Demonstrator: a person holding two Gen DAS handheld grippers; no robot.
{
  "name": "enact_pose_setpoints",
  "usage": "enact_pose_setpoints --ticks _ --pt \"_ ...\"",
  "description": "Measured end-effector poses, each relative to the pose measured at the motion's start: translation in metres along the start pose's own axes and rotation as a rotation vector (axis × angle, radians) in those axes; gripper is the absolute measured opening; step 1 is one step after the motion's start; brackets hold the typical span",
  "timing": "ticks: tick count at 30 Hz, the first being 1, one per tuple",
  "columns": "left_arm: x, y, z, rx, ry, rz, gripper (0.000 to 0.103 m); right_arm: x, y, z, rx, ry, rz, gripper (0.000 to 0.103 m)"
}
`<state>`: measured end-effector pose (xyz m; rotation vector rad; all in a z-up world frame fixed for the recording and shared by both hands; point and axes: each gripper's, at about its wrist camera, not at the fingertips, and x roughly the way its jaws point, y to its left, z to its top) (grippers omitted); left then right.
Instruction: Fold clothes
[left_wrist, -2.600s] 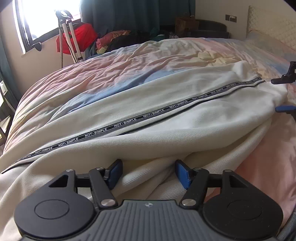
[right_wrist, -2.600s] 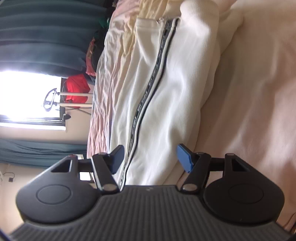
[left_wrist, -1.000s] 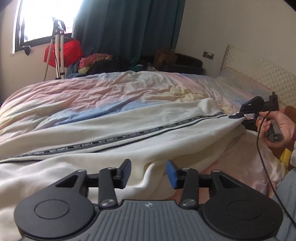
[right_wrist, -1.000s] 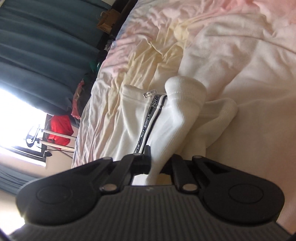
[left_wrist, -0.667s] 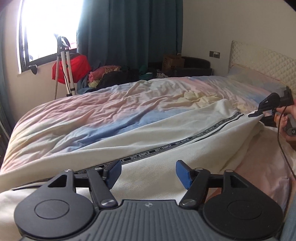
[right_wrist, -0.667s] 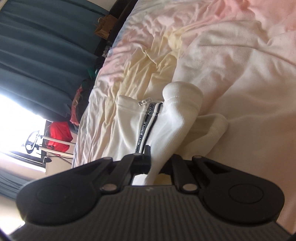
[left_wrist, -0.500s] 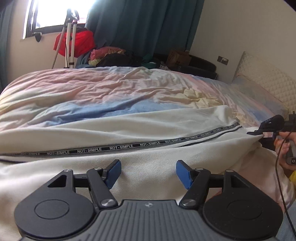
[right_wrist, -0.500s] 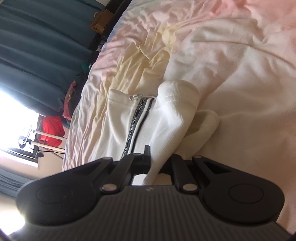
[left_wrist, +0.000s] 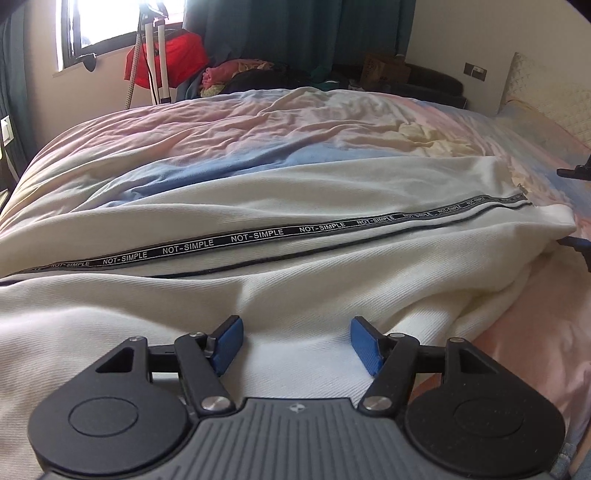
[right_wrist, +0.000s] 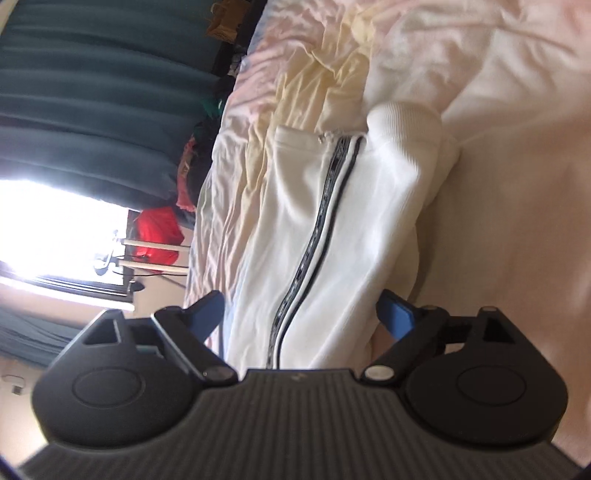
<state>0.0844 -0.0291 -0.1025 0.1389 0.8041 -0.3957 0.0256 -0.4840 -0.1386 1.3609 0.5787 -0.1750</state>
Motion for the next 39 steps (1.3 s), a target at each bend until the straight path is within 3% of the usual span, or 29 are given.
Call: enact_pose_setpoints --ticks 4,7,11,13,15,17,19,23,27,30,33,36,39 --pt "-0.001 -0.001 0.0 -0.006 0.0 0.004 0.067 0.018 -0.012 -0.011 0.086 0.128 -0.07 0.092" --pt "-0.001 -0.002 0.0 -0.003 0.003 0.007 0.067 0.033 -0.013 -0.009 0.104 0.159 -0.045 0.092" --pt "-0.001 -0.001 0.001 -0.012 0.01 0.002 0.068 0.047 -0.006 0.004 0.047 0.107 -0.03 0.092" --pt "-0.001 -0.001 0.001 -0.013 0.012 0.003 0.068 0.06 -0.01 0.01 0.052 0.097 -0.064 0.092" --pt "-0.001 -0.001 0.001 -0.013 0.014 0.002 0.069 0.062 -0.011 0.011 0.049 0.059 -0.081 0.081" --pt "-0.001 -0.001 0.002 -0.016 0.015 0.002 0.069 0.06 -0.009 0.014 0.016 0.014 -0.093 0.052" --pt "-0.002 -0.002 0.002 -0.019 0.011 0.002 0.069 0.058 -0.01 0.021 -0.006 -0.019 -0.085 0.033" --pt "-0.022 0.005 0.008 -0.083 -0.103 -0.033 0.07 0.066 -0.011 0.04 -0.081 -0.013 -0.061 0.017" --pt "-0.043 0.013 0.019 -0.191 -0.255 -0.072 0.076 0.059 -0.001 0.044 -0.14 -0.073 -0.034 0.013" --pt "-0.035 0.001 0.026 -0.19 -0.286 -0.025 0.076 0.052 0.005 0.048 -0.149 -0.139 0.0 0.008" --pt "-0.008 -0.022 0.025 -0.156 -0.207 0.029 0.075 0.053 0.006 0.05 -0.153 -0.152 0.01 0.008" --pt "0.023 -0.05 0.014 -0.057 -0.101 0.09 0.073 0.056 0.007 0.051 -0.167 -0.152 0.0 0.008" --pt "0.032 -0.066 0.005 0.022 -0.097 0.161 0.074 0.056 0.017 0.047 -0.232 -0.165 -0.018 0.008"
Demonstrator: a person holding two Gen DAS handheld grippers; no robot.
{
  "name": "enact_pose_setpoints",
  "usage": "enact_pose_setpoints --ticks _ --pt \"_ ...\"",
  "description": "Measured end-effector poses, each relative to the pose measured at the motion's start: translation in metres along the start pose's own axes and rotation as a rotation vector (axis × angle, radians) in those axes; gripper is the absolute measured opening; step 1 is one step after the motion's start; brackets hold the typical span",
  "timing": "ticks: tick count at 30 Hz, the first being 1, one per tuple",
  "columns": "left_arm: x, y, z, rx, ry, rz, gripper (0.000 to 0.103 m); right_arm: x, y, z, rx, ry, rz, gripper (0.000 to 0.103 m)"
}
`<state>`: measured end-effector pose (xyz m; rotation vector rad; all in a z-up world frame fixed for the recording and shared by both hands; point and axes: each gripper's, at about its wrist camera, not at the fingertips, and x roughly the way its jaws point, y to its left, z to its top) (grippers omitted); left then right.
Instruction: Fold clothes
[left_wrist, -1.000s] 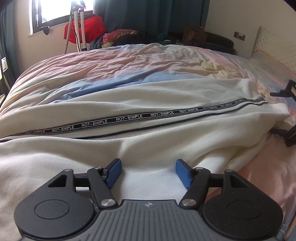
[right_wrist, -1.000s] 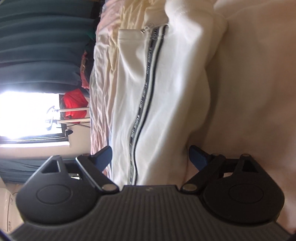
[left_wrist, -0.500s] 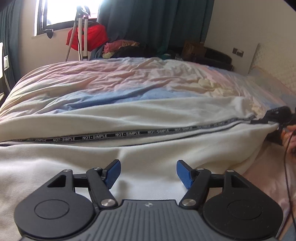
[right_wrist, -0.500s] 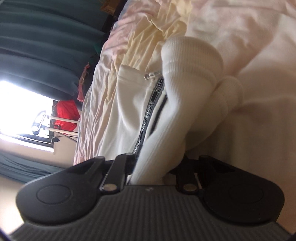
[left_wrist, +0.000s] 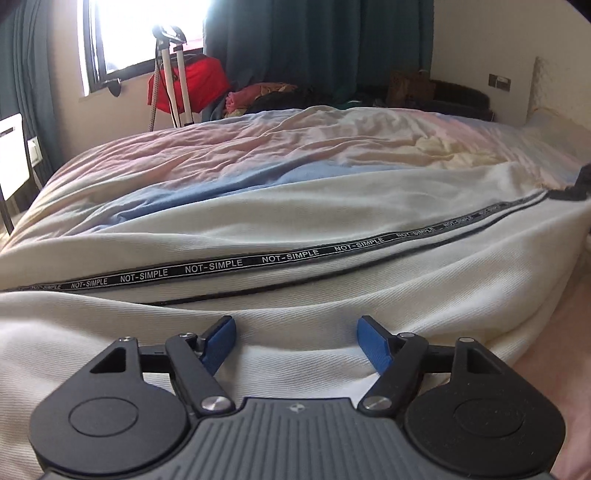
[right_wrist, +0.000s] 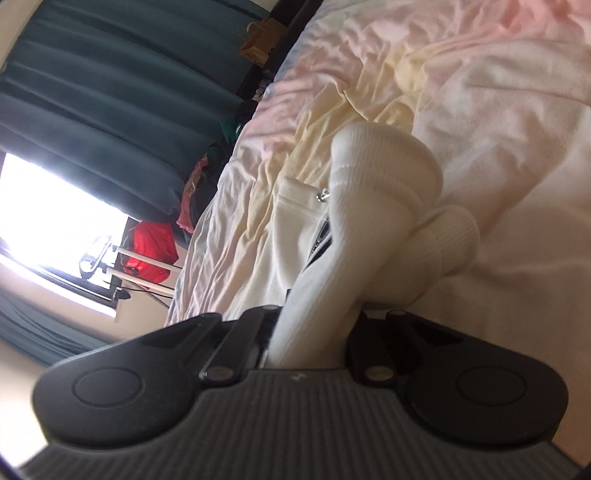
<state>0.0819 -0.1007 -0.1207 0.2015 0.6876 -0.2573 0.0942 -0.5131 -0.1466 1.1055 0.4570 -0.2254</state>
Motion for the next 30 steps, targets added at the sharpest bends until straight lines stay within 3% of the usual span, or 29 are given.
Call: enact_pose_setpoints --ticks 11,16,23,30 --pt "-0.005 0.029 0.008 -0.084 0.029 -0.053 0.076 -0.026 0.081 -0.025 -0.44 -0.149 0.009 0.008" --pt "-0.032 0.061 0.018 -0.156 -0.001 0.015 0.078 -0.044 0.137 -0.065 -0.716 -0.235 0.029 0.008" --pt "-0.09 0.121 0.028 -0.119 -0.077 0.174 0.08 -0.075 0.214 -0.172 -1.12 -0.299 0.142 0.009" --pt "-0.165 0.217 0.019 -0.384 -0.255 0.246 0.086 -0.069 0.243 -0.315 -1.471 -0.178 0.246 0.009"
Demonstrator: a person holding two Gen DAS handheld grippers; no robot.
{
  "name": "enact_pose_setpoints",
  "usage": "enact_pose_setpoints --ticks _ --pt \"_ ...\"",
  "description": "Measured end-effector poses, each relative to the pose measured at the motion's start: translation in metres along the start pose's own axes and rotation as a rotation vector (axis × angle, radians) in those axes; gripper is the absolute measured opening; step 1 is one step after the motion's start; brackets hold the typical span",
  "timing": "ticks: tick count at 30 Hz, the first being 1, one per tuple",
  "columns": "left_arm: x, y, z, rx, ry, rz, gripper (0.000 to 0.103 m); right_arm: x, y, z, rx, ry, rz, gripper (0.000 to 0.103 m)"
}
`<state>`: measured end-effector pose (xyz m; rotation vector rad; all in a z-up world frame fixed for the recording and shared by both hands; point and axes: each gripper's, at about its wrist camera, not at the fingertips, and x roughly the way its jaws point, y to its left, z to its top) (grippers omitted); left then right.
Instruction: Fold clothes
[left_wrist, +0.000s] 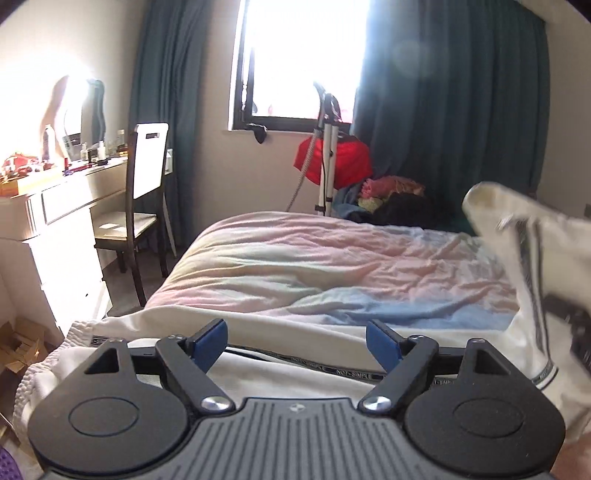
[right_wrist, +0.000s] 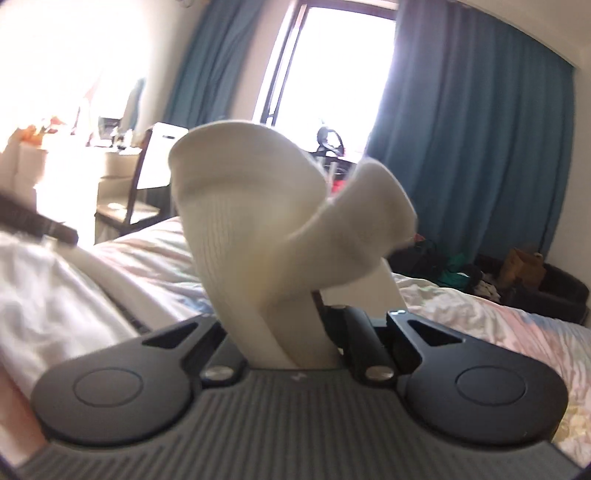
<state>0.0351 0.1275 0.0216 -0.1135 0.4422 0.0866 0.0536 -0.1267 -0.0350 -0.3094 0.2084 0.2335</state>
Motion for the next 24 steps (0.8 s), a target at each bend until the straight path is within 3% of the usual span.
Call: enact_pose_setpoints --ticks 3,7,13,16,18,21,24 --pt "0.001 0.026 0.005 -0.115 0.021 -0.041 0.086 0.009 0.075 -0.029 -0.296 0.037 0.088 0.008" --pt "0.004 0.03 0.001 -0.14 0.083 -0.062 0.084 0.025 0.115 -0.074 -0.445 0.143 0.135 0.009" --pt "0.005 0.011 -0.005 -0.078 0.087 -0.121 0.084 0.025 0.107 -0.064 -0.368 0.128 0.106 0.009" --pt "0.014 0.004 -0.012 -0.076 0.127 -0.141 0.084 0.03 0.143 -0.056 -0.378 0.146 0.113 0.011" --pt "0.019 0.001 -0.017 -0.077 0.154 -0.153 0.084 0.031 0.143 -0.055 -0.367 0.17 0.142 0.013" --pt "0.026 -0.008 -0.025 -0.047 0.181 -0.155 0.084 0.028 0.133 -0.047 -0.359 0.241 0.223 0.023" --pt "0.028 -0.02 -0.033 -0.007 0.195 -0.154 0.084 0.007 0.112 -0.039 -0.32 0.293 0.314 0.042"
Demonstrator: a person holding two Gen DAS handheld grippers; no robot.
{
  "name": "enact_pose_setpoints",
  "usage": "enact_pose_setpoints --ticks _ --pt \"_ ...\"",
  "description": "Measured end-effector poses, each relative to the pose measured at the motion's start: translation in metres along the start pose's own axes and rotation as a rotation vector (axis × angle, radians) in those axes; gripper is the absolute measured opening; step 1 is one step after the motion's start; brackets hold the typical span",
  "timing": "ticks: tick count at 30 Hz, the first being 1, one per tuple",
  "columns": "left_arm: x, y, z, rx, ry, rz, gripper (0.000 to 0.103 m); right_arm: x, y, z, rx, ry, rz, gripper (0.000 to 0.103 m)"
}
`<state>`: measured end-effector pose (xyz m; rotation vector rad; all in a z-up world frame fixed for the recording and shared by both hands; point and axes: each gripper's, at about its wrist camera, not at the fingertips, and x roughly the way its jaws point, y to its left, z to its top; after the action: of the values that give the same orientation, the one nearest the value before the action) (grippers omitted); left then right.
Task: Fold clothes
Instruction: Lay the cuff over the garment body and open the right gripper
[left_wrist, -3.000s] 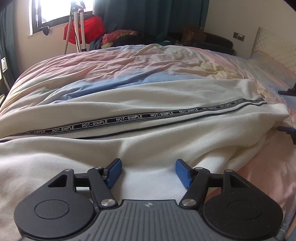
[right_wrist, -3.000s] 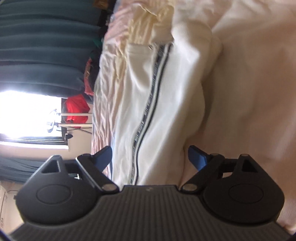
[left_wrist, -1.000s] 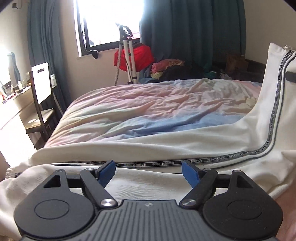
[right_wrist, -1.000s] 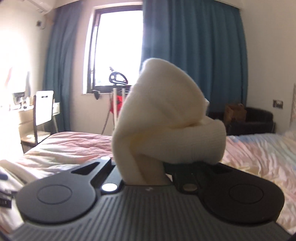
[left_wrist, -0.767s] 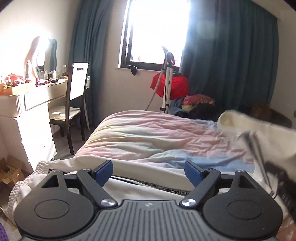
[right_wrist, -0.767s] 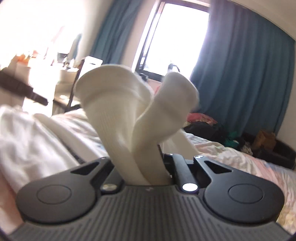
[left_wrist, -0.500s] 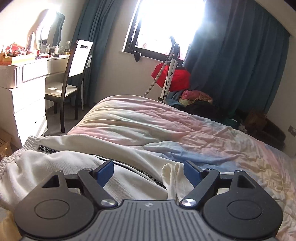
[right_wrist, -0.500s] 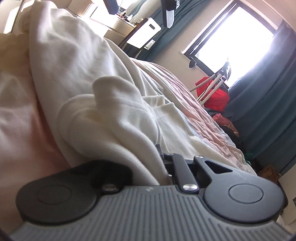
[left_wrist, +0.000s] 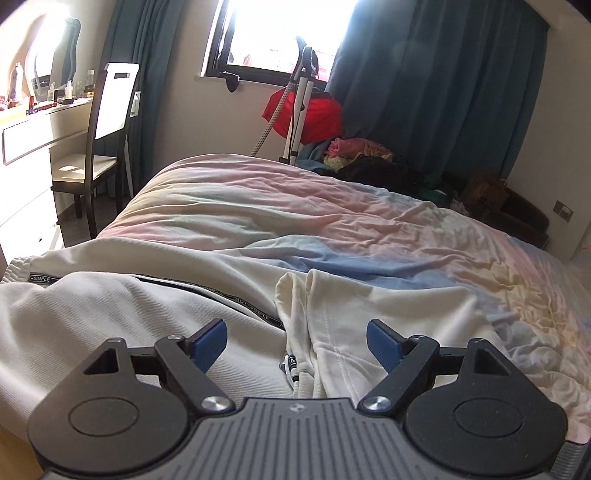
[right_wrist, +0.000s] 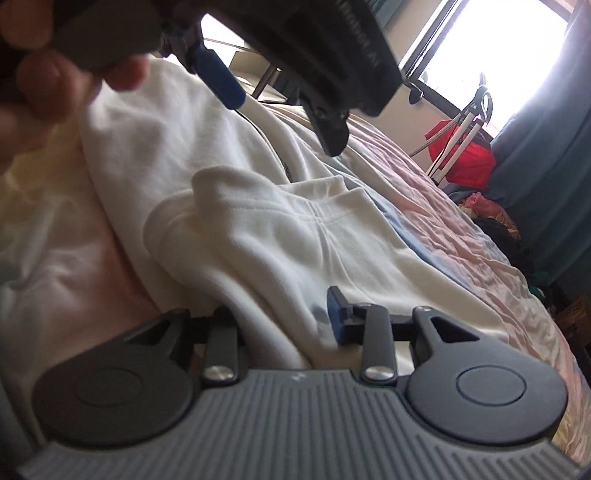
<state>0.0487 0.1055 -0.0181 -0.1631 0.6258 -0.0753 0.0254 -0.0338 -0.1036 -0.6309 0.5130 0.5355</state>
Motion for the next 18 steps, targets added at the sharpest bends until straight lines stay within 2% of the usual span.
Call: enact_pose_setpoints --ticks 2,3,4,5,9,13,16,18 --pt "0.003 -0.009 -0.005 0.025 0.012 0.004 0.084 -0.023 -0.014 -0.008 0.061 0.009 0.092 0.079" --pt "0.004 -0.013 -0.008 0.039 0.017 0.008 0.084 -0.033 -0.023 -0.014 0.118 0.008 0.129 0.087" --pt "0.006 -0.017 -0.012 0.055 0.02 0.012 0.084 -0.044 -0.032 -0.021 0.175 0.006 0.164 0.09" --pt "0.007 -0.021 -0.015 0.071 0.024 0.016 0.084 -0.054 -0.041 -0.027 0.233 0.005 0.2 0.09" --pt "0.014 -0.039 -0.028 0.139 0.046 0.057 0.084 -0.079 -0.094 -0.053 0.567 -0.057 0.204 0.09" --pt "0.03 -0.042 -0.034 0.139 0.104 0.038 0.084 -0.069 -0.13 -0.064 0.686 -0.059 0.009 0.09" --pt "0.041 -0.045 -0.04 0.164 0.145 0.085 0.084 -0.056 -0.145 -0.076 0.719 -0.016 -0.071 0.09" --pt "0.047 -0.048 -0.044 0.189 0.164 0.115 0.085 -0.055 -0.149 -0.085 0.751 0.012 -0.074 0.089"
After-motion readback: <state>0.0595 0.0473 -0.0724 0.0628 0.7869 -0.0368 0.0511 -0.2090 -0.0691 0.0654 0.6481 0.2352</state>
